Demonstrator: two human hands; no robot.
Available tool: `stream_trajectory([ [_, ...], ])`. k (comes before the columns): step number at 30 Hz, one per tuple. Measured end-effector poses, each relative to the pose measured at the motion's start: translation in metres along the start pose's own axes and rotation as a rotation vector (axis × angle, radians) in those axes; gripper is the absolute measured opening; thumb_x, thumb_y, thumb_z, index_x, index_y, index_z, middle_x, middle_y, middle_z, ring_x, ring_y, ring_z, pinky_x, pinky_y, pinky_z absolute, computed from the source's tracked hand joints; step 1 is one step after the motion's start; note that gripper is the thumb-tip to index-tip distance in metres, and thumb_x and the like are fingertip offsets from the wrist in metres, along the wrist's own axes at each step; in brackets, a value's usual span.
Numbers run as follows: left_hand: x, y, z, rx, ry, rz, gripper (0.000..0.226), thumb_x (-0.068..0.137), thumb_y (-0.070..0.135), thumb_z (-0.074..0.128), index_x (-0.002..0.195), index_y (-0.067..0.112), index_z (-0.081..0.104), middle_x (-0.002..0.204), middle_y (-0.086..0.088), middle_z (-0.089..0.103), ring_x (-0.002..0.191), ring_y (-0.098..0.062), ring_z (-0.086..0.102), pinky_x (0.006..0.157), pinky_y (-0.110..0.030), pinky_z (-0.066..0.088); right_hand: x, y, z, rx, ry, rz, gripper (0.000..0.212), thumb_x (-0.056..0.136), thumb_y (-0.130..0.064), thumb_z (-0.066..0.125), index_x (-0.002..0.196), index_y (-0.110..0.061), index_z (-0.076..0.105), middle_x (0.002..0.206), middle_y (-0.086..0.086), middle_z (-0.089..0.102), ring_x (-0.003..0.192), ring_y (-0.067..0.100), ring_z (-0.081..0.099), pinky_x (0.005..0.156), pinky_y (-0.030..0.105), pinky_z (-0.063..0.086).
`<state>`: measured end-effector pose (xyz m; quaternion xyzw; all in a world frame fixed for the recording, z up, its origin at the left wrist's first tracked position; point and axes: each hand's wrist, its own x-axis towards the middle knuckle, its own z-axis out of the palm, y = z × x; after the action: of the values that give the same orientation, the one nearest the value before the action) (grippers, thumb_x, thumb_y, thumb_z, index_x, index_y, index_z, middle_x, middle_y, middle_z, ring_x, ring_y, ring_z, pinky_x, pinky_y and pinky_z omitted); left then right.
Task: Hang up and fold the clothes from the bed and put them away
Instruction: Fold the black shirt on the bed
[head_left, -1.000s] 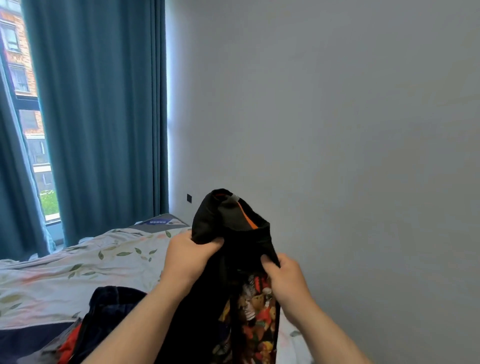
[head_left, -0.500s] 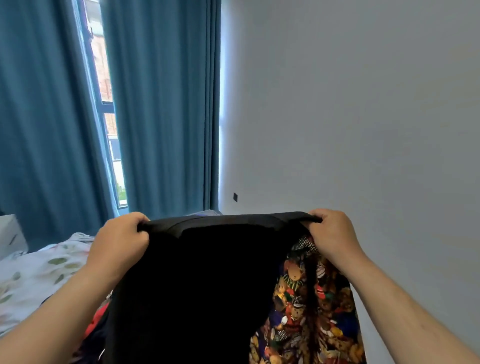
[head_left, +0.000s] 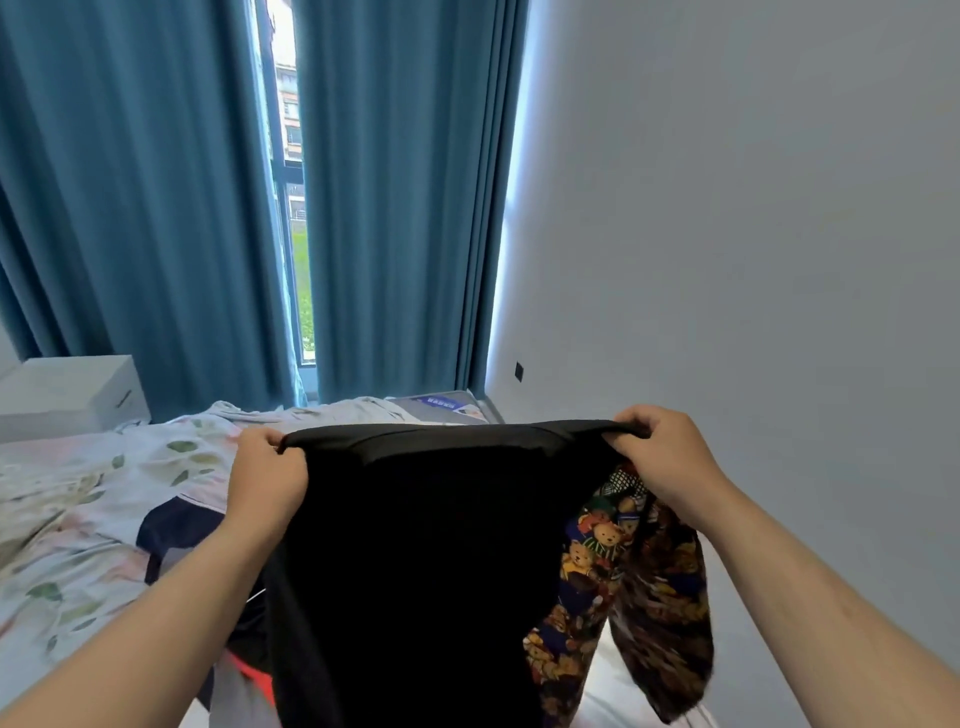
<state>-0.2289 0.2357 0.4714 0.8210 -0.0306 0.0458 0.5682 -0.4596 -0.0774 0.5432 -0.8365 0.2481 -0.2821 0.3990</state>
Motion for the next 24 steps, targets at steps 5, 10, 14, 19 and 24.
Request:
stream_trajectory([
  [5,0.013,0.026,-0.011,0.138,-0.171,0.277,0.019,0.089,0.029,0.063,0.082,0.022,0.047,0.074,0.0,0.057,0.067,-0.017,0.052,0.058,-0.032,0.036,0.013,0.007,-0.022,0.178,-0.046,0.07,0.015,0.09,-0.001,0.067,0.084,-0.015,0.071,0.076,-0.002,0.073,0.07,0.009,0.069,0.06,0.017,0.05],
  [10,0.015,0.072,-0.038,0.198,-0.251,0.464,0.025,0.089,0.025,0.07,0.071,0.014,0.057,0.059,0.004,0.051,0.053,-0.01,0.044,0.057,-0.032,0.036,0.026,0.007,-0.053,0.334,-0.196,0.163,0.006,0.086,-0.005,0.072,0.091,-0.006,0.073,0.085,0.015,0.074,0.071,0.024,0.072,0.059,0.028,0.056],
  [14,0.001,0.104,-0.052,0.275,-0.235,0.517,0.033,0.097,0.026,0.062,0.065,0.013,0.061,0.051,0.009,0.05,0.045,-0.003,0.043,0.048,-0.021,0.036,0.039,0.006,-0.08,0.379,-0.27,0.144,0.038,0.073,-0.025,0.077,0.101,0.001,0.073,0.094,0.023,0.075,0.08,0.034,0.073,0.063,0.034,0.06],
  [19,-0.029,0.129,-0.04,0.327,-0.122,0.487,0.04,0.098,0.031,0.058,0.064,0.01,0.056,0.048,0.009,0.045,0.044,-0.006,0.041,0.051,-0.029,0.034,0.056,0.011,-0.113,0.398,-0.371,0.041,0.036,0.075,-0.034,0.076,0.095,-0.004,0.077,0.096,0.026,0.074,0.082,0.037,0.074,0.062,0.034,0.059],
  [24,-0.076,0.147,-0.009,0.337,0.067,0.487,0.033,0.097,0.029,0.061,0.072,0.009,0.067,0.066,-0.01,0.063,0.064,-0.023,0.058,0.062,-0.033,0.044,0.077,0.029,-0.146,0.317,-0.529,-0.001,0.04,0.073,-0.04,0.076,0.093,-0.005,0.077,0.096,0.025,0.074,0.084,0.038,0.074,0.064,0.035,0.06],
])
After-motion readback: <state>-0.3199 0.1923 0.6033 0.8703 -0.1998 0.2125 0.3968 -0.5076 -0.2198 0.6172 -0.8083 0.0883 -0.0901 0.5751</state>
